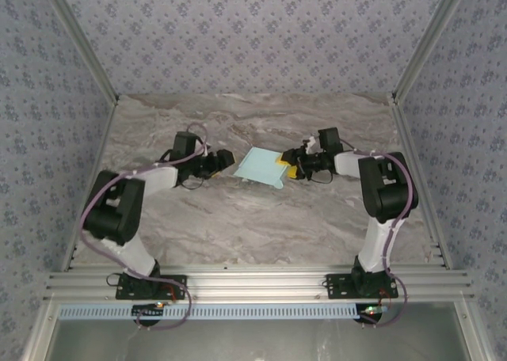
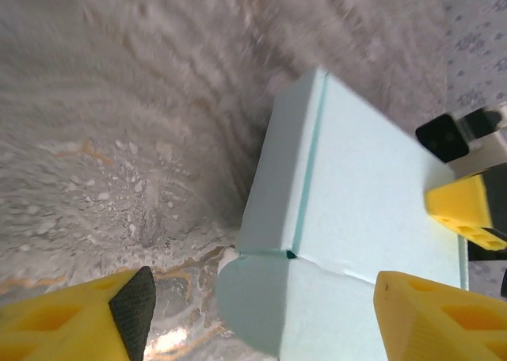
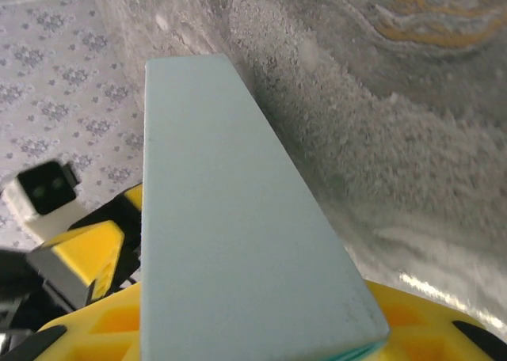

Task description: Fold the paper box

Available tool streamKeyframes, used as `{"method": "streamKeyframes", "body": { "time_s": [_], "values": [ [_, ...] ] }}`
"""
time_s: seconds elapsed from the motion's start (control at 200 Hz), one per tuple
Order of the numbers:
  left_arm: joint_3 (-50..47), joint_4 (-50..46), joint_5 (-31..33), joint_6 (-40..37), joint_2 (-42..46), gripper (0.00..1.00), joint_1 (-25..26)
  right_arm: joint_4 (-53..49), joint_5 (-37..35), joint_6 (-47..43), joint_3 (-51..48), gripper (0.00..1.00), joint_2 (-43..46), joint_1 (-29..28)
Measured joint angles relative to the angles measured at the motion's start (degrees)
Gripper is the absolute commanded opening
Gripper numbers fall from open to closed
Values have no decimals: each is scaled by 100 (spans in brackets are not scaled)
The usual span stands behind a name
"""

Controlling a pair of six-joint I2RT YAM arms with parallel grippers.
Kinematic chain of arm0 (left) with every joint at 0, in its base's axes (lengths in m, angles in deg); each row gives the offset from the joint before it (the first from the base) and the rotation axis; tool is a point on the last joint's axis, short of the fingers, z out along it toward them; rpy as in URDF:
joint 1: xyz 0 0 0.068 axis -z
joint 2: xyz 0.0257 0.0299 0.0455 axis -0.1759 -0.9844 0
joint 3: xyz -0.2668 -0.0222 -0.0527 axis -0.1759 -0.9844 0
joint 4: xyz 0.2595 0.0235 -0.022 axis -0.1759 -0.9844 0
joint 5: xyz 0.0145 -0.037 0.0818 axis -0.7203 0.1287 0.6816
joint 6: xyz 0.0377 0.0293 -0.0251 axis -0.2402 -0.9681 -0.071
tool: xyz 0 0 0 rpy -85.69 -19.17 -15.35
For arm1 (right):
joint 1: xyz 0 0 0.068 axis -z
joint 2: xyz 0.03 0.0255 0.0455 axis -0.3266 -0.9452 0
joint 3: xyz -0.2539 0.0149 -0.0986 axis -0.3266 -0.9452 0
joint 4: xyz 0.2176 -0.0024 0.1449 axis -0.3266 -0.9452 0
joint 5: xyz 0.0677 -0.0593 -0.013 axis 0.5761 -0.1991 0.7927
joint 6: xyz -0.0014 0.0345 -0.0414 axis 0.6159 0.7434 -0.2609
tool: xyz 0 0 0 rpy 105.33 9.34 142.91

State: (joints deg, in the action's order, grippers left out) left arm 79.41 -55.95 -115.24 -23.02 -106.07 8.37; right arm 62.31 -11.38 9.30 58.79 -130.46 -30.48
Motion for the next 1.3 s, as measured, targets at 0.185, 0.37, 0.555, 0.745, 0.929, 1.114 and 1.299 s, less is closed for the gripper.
{"method": "streamKeyframes", "body": {
  "time_s": [0.185,0.37,0.555,0.745,0.929,1.114,1.299],
  "values": [
    [-1904,2138,1311,-1954,1687,99,595,-704,332,529,-26,34,236,118],
    [-2889,3274,1591,-4293,1515,99,1515,-1585,656,579,-28,34,330,157],
    [-2903,3762,1869,-6432,1484,99,2057,-2170,868,387,-72,34,363,306],
    [-2544,3294,2168,-7899,1482,97,2173,-2430,975,192,-103,34,365,330],
    [-2100,2782,2039,-8675,1263,92,2175,-2643,1049,61,-103,34,363,291],
    [-1805,2070,1458,-8996,1056,86,2175,-2680,1060,83,-101,34,363,221],
    [-1456,1530,1196,-9206,785,83,2179,-2708,1045,122,-57,34,363,116]
  ]
}}
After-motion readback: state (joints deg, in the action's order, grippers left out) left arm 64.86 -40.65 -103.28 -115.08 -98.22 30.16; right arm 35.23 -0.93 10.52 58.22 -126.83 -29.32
